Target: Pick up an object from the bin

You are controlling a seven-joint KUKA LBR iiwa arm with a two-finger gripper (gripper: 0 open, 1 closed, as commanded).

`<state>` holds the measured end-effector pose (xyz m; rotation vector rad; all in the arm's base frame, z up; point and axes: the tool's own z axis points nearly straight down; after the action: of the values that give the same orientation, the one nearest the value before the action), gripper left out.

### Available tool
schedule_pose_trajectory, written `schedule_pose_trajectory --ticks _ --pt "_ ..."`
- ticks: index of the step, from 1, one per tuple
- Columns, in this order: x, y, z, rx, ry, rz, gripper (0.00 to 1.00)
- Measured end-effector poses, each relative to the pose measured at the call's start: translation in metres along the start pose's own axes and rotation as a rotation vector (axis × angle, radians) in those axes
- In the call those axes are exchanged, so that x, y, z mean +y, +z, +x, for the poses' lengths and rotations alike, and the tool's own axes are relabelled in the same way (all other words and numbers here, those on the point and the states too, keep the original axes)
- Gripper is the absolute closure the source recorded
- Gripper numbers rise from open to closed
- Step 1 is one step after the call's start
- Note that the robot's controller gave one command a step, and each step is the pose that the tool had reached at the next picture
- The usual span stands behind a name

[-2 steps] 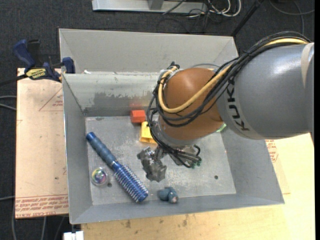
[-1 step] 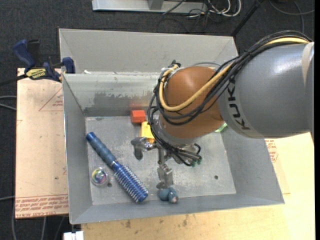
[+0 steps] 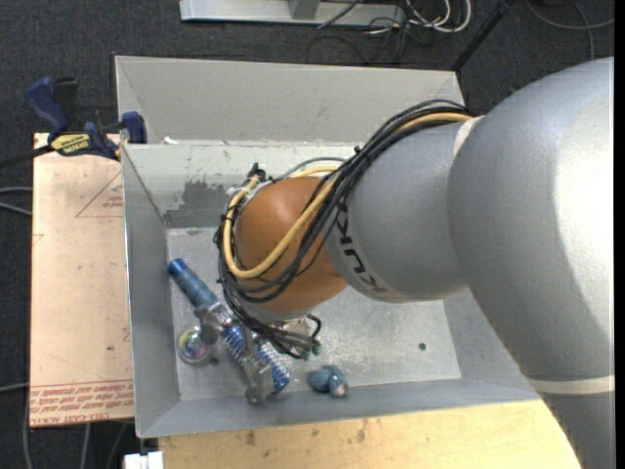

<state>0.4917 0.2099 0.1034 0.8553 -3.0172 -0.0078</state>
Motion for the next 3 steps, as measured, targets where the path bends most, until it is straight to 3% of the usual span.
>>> schedule_pose_trajectory --ticks 1,2,3 --pt "-0.093 0.027 0.017 -0.002 -0.052 0.008 0.0" --pt "-0.108 -0.042 -0.031 -0.013 0.102 0.007 0.0" --pt "-0.134 0.037 -0.037 -0.001 0.113 0.004 0.0"
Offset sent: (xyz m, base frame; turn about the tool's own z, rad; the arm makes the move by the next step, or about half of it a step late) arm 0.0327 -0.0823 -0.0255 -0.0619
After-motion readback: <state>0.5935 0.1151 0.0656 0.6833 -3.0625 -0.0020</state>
